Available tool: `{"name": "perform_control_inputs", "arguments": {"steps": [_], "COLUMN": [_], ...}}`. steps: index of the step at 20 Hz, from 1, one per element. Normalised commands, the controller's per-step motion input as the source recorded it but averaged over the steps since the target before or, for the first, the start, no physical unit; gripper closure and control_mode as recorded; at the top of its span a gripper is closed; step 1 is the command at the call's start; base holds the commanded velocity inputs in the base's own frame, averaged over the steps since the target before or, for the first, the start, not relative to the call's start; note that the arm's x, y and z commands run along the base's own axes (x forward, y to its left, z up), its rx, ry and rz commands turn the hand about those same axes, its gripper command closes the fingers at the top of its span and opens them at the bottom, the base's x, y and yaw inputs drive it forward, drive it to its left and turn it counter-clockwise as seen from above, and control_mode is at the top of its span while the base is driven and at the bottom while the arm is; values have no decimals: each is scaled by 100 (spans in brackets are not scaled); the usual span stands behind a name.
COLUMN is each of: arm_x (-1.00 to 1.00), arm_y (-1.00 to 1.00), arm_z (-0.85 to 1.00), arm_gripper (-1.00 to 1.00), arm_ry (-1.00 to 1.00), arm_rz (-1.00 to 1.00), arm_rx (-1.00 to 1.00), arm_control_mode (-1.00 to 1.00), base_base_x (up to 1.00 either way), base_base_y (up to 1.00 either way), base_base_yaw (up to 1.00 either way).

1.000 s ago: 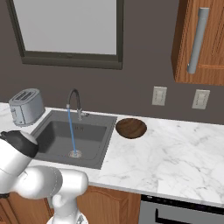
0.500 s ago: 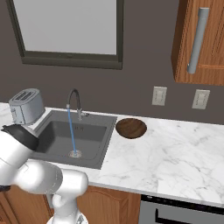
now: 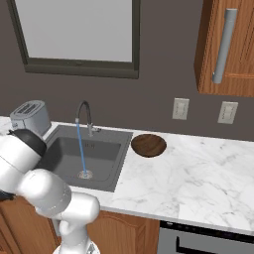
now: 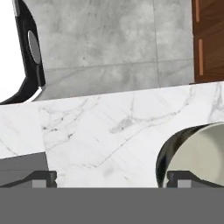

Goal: Rinse each bowl for a few seconds and place them down in the sink or on the counter.

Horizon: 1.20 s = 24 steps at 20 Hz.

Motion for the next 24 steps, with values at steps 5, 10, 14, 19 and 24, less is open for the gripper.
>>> {"name": "perform_control_inputs", "arguments": {"steps": [5, 10, 14, 19, 24], "arm_x": [19, 21, 23, 24, 20], "arm_y": [38, 26, 16, 21, 23], "arm_z": [-10, -8, -10, -13, -16], "arm_gripper": [-100, -100, -100, -100, -100], "arm_ry": [0, 0, 0, 0, 0], "arm_rz": [0, 0, 0, 0, 0], "arm_rx": [0, 0, 0, -1, -1], "arm_control_mode": [-100, -100, -100, -100, -100], "base_base_x": [0, 0, 0, 0, 0], "base_base_y": [0, 0, 0, 0, 0], "base_base_yaw": [0, 0, 0, 0, 0]}}
